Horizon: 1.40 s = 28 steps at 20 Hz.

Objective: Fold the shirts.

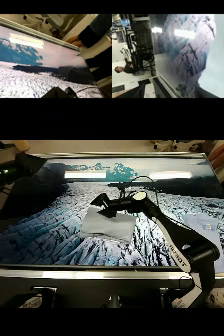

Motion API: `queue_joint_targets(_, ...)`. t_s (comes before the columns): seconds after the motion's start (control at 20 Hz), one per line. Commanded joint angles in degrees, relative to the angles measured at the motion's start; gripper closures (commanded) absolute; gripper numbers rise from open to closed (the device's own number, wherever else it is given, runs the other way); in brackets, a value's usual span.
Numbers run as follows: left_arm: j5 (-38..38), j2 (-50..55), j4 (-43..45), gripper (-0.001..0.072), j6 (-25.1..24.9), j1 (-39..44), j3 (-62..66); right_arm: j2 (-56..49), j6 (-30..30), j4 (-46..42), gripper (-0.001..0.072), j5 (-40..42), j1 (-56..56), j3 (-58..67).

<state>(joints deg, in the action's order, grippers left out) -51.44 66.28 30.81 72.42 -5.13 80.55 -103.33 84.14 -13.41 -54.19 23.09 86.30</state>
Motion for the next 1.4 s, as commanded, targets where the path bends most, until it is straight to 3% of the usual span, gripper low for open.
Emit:
queue_joint_targets(0.0, -6.2, -2.3, 4.6, 0.0691, 0.2, -2.4, 0.0, 2.3, 2.4, -10.9, 0.0093, -8.9, -8.0, 0.0)
queue_joint_targets(0.15, -6.6, -2.2, 9.6, 0.0692, 0.2, -2.3, -0.8, 7.3, 14.4, -47.5, 0.0095, -26.7, -18.4, -0.2)
queue_joint_targets(0.2, -6.7, -2.2, 9.8, 0.0691, 0.2, -2.3, -1.3, 7.7, 16.8, -55.8, 0.01, -30.4, -19.9, -1.6)
queue_joint_targets(0.25, -6.7, -2.2, 9.7, 0.0691, 0.2, -2.2, -1.7, 7.7, 16.8, -57.5, 0.0098, -31.5, -20.7, -4.4)
queue_joint_targets(0.4, -6.7, -2.2, 9.8, 0.0691, 0.7, -1.9, -2.5, 7.7, 12.2, -43.6, 0.0029, -20.7, -19.4, -14.7)
queue_joint_targets(0.5, -6.7, -2.2, 9.7, 0.0691, 1.4, -1.4, -2.5, 7.6, 9.6, -34.8, 0.0031, -11.8, -17.2, -18.8)
queue_joint_targets(0.65, -6.6, -2.2, 9.7, 0.0691, 1.7, -0.8, -2.5, 5.7, 9.4, -30.6, 0.0047, -6.4, -14.2, -19.3)
queue_joint_targets(0.7, -6.6, -2.2, 9.7, 0.0691, 1.7, -0.4, -2.5, 5.0, 9.0, -28.2, 0.017, -5.6, -13.7, -19.3)
queue_joint_targets(0.75, -6.6, -2.2, 9.7, 0.0691, 1.7, -0.3, -2.5, 4.8, 6.5, -24.7, 0.0495, -5.0, -13.6, -19.2)
queue_joint_targets(0.8, -6.6, -2.2, 9.7, 0.0691, 1.7, -0.2, -2.5, 5.1, 4.2, -21.9, 0.0678, -5.4, -14.3, -18.7)
queue_joint_targets(0.95, -6.6, -2.1, 9.8, 0.0691, 1.7, -0.2, -2.5, 7.5, -0.9, -19.6, 0.0689, -13.8, -21.4, -10.5)
queue_joint_targets(1.15, -6.6, -2.1, 9.8, 0.0691, 1.3, -0.2, -2.5, 13.6, 9.9, -33.2, 0.069, -25.5, -39.0, 3.8)
queue_joint_targets(1.35, -6.6, -2.1, 9.8, 0.069, 0.9, -0.2, -2.5, 18.9, 12.0, -40.9, 0.0689, -36.0, -54.9, 9.9)
